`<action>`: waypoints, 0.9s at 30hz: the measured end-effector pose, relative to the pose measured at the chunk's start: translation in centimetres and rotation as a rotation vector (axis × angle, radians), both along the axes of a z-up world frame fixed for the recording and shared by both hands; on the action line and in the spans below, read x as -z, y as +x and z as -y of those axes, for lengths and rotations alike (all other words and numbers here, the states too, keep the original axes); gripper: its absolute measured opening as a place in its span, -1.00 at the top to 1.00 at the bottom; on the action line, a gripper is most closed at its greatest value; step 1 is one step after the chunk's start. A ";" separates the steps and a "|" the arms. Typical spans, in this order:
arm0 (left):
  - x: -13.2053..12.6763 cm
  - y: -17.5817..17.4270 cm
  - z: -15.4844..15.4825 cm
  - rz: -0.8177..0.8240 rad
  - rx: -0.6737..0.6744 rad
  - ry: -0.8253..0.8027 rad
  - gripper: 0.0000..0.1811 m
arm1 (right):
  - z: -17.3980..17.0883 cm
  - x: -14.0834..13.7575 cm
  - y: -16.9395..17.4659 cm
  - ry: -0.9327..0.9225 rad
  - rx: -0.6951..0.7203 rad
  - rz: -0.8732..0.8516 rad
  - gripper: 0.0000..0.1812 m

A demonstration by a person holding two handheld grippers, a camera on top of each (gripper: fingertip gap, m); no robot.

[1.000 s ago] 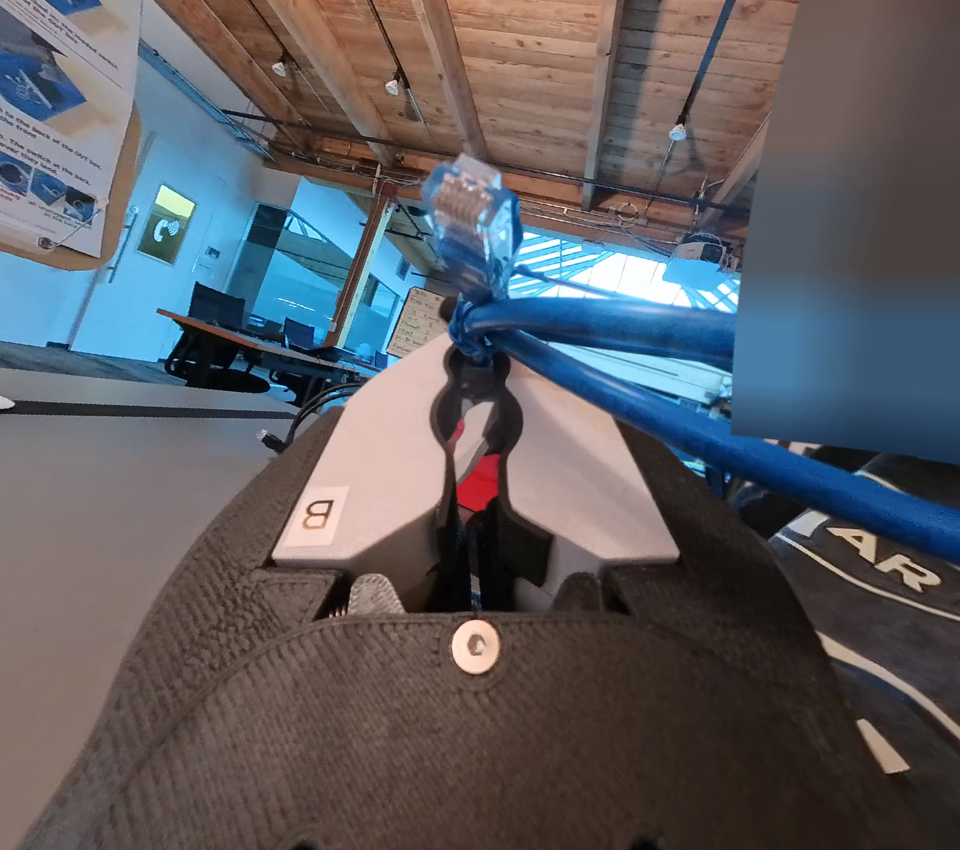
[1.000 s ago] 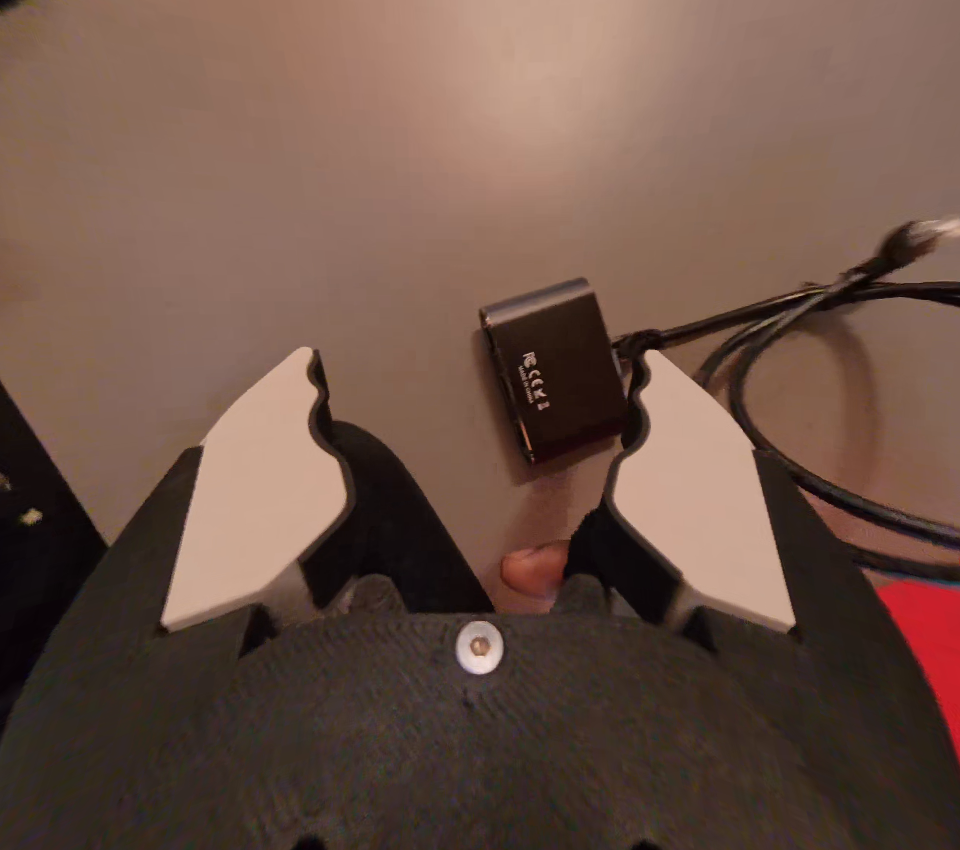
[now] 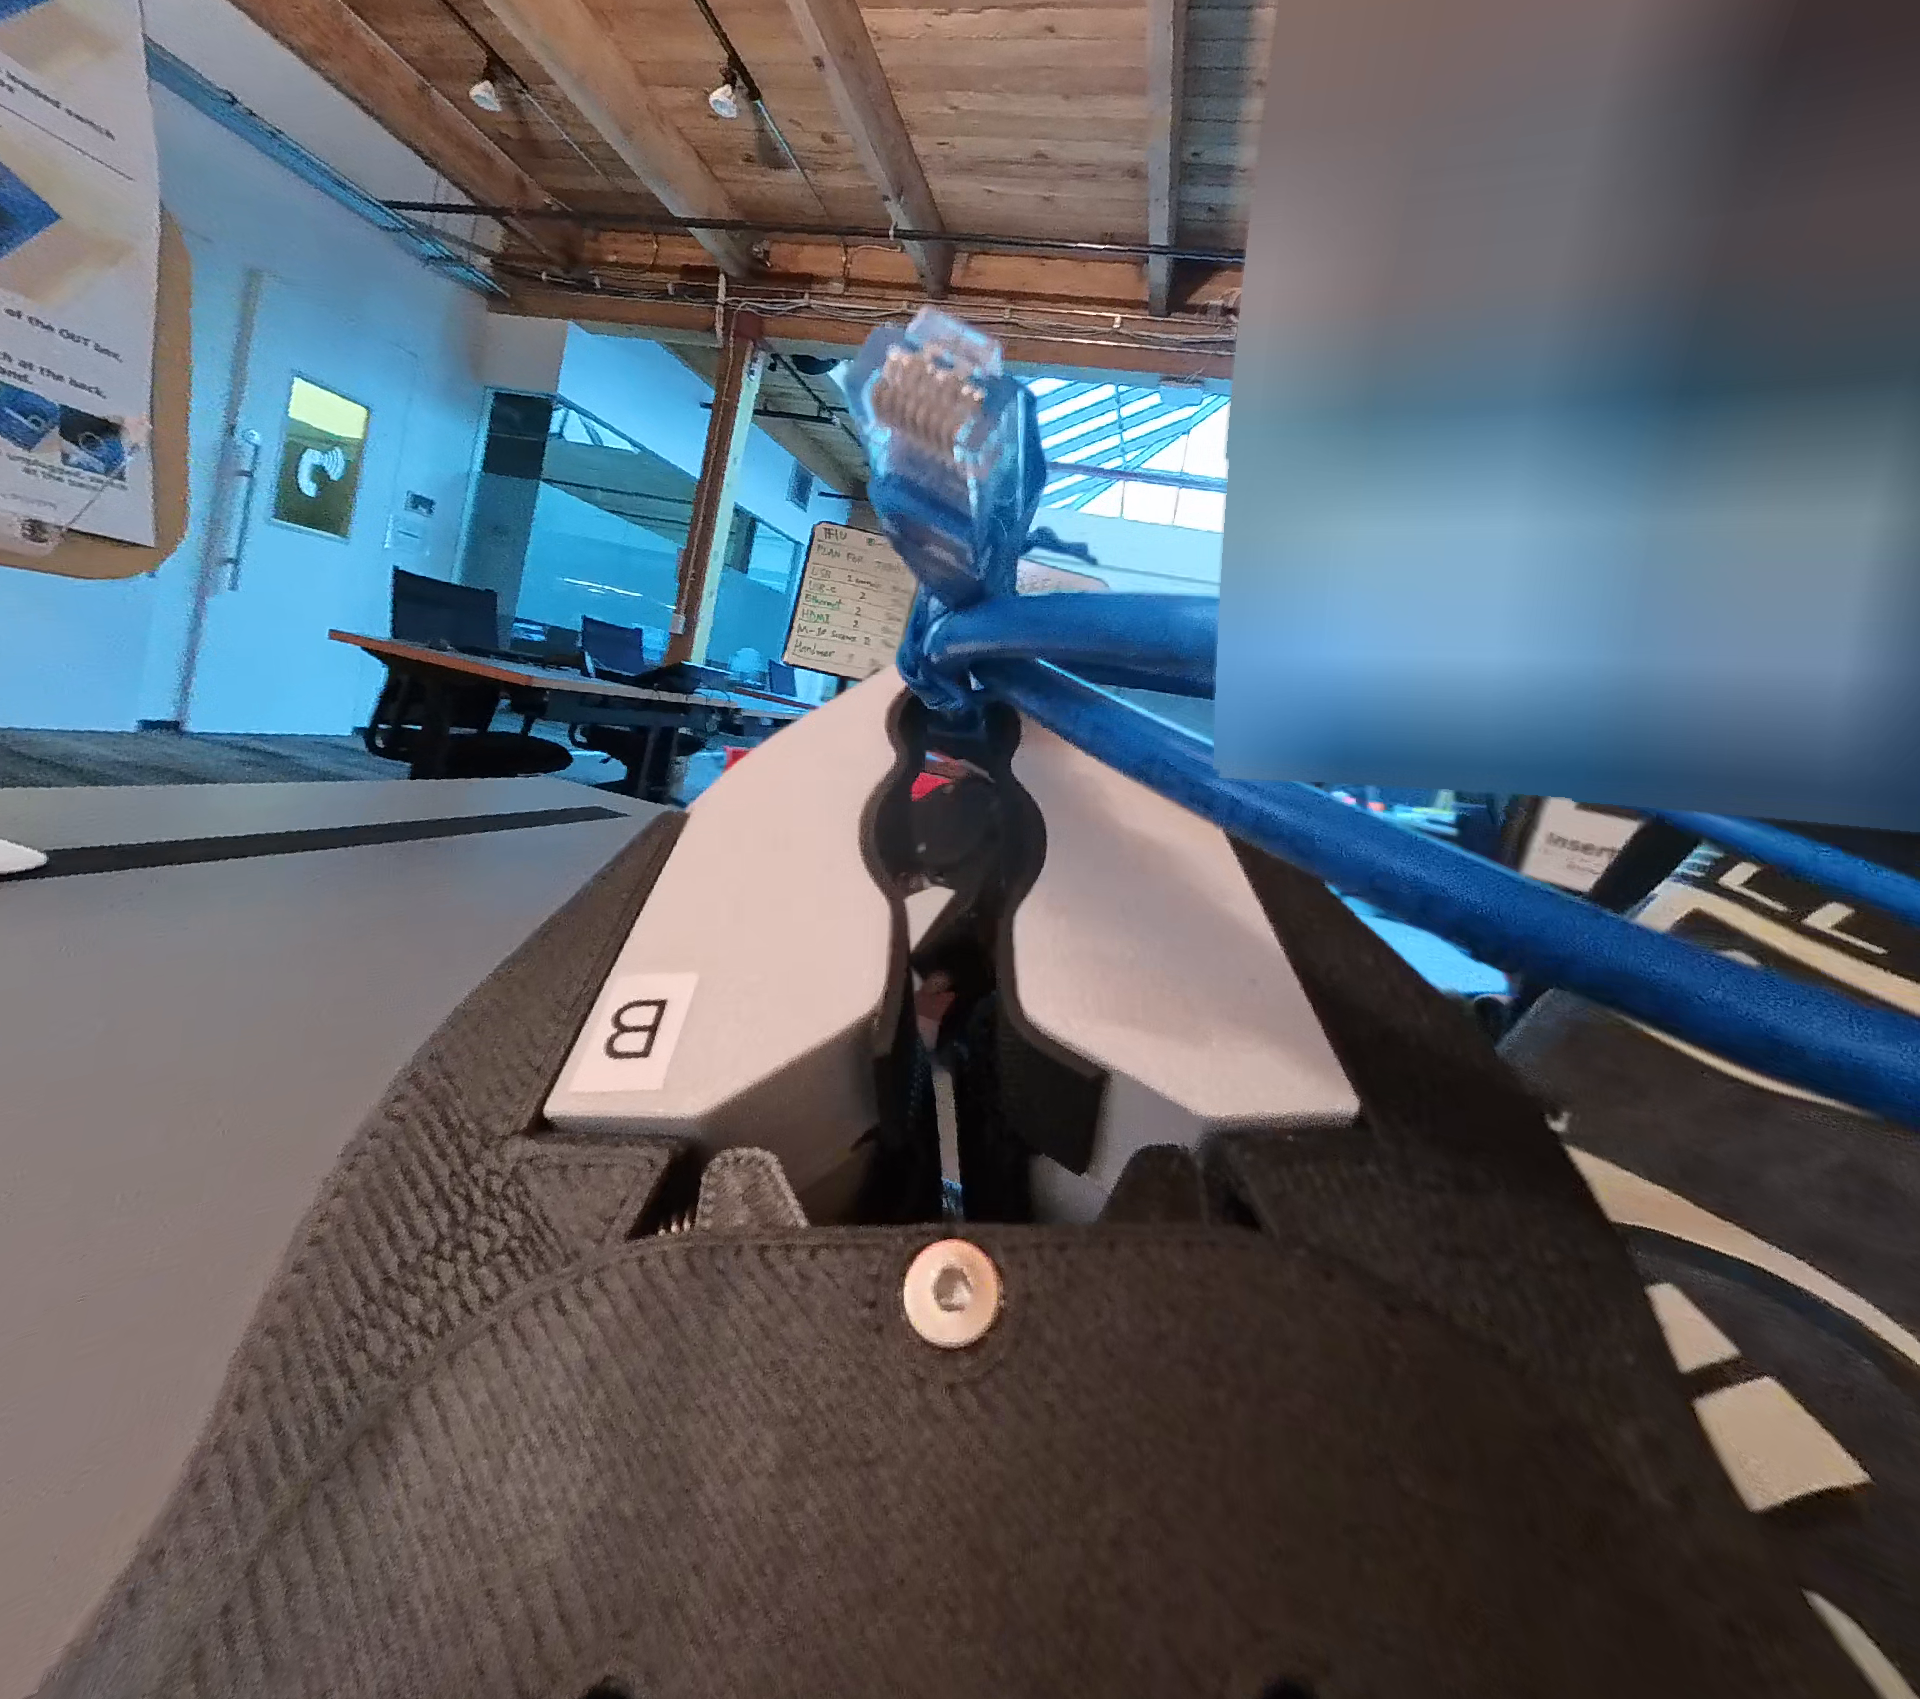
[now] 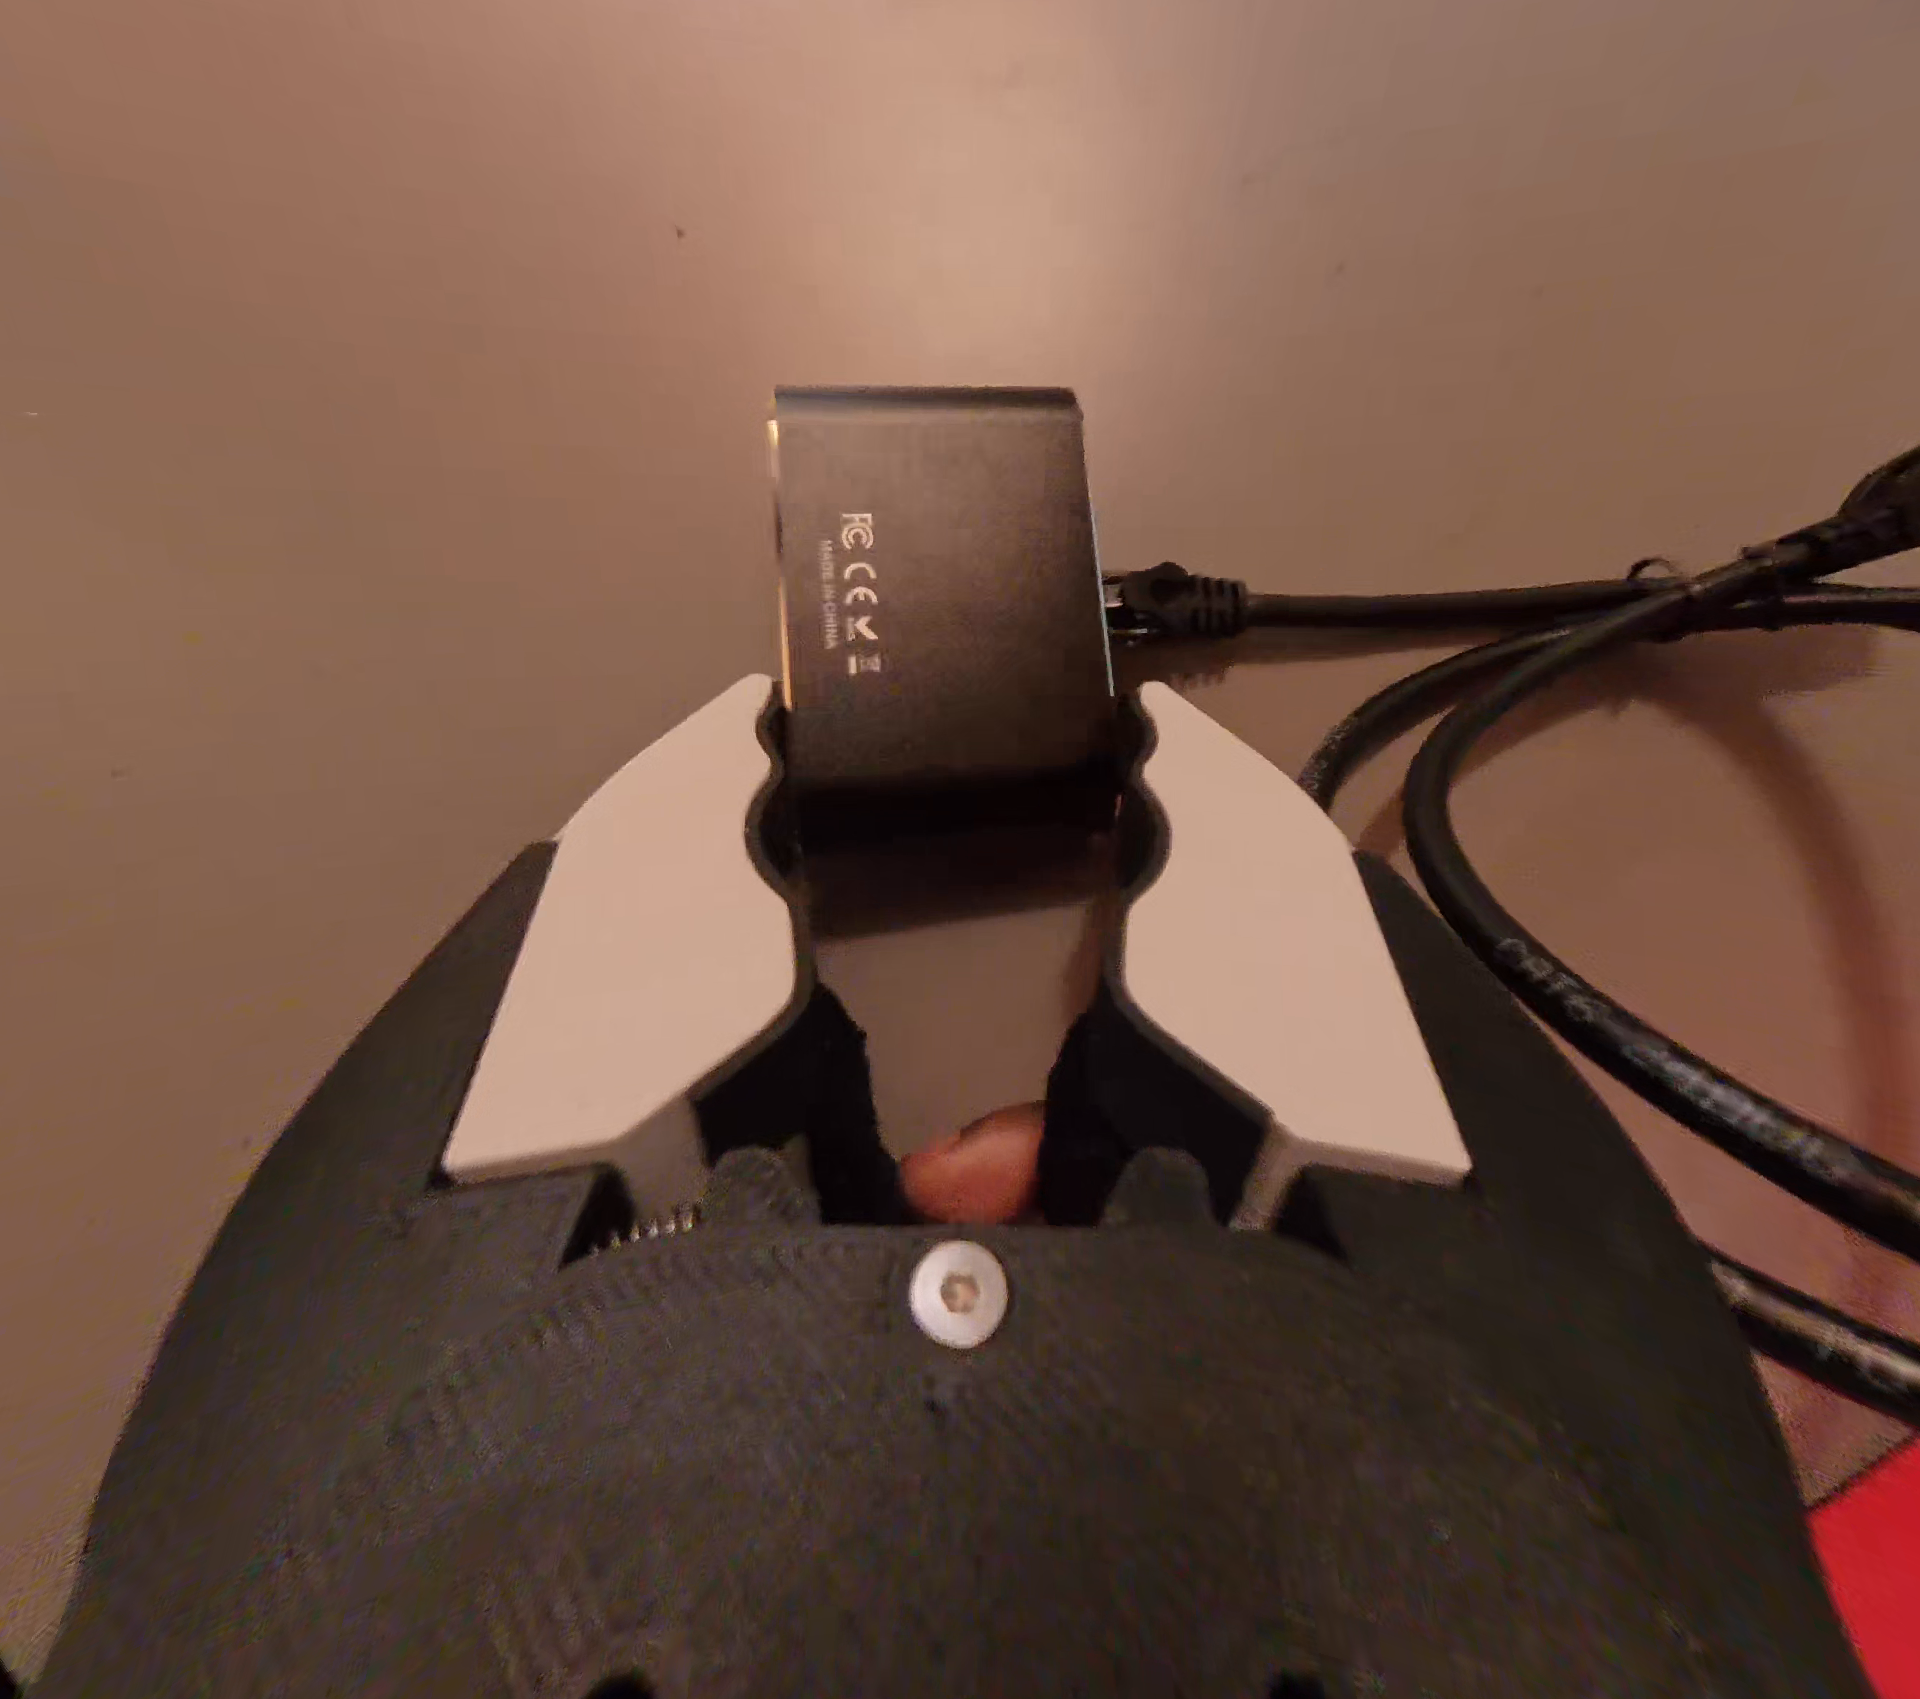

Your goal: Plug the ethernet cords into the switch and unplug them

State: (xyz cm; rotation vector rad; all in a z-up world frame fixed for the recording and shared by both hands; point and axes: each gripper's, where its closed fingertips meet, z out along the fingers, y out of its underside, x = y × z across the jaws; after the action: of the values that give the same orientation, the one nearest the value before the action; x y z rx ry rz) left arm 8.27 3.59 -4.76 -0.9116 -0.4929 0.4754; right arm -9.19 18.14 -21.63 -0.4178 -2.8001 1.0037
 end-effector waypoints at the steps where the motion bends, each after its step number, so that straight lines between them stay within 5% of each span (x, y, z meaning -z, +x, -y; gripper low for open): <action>1: 0.0 0.0 0.1 -0.011 -0.028 -0.013 0.88 | 0.3 -0.6 0.0 -0.033 0.002 -0.036 0.34; 8: -0.2 -0.6 0.3 -0.124 -0.361 -0.163 0.89 | 5.3 -8.8 4.9 -0.537 0.020 -0.083 0.35; 14: 0.9 -1.3 -1.8 -0.124 -0.500 -0.336 0.89 | 8.9 -9.7 8.6 -0.686 0.030 -0.089 0.35; 19: 2.0 -1.7 -3.1 -0.186 -0.619 -0.547 0.90 | 8.8 -10.6 9.1 -0.780 0.055 -0.062 0.35; 27: 2.3 -1.6 -3.5 -0.205 -0.671 -0.610 0.89 | 8.5 -10.7 11.4 -0.869 0.012 -0.061 0.35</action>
State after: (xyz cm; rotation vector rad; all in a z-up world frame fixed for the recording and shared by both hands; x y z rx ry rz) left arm 6.65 7.05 -7.08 -1.2540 -0.4660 1.3693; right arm 2.19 9.67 -10.90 -0.4631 -2.1528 2.1457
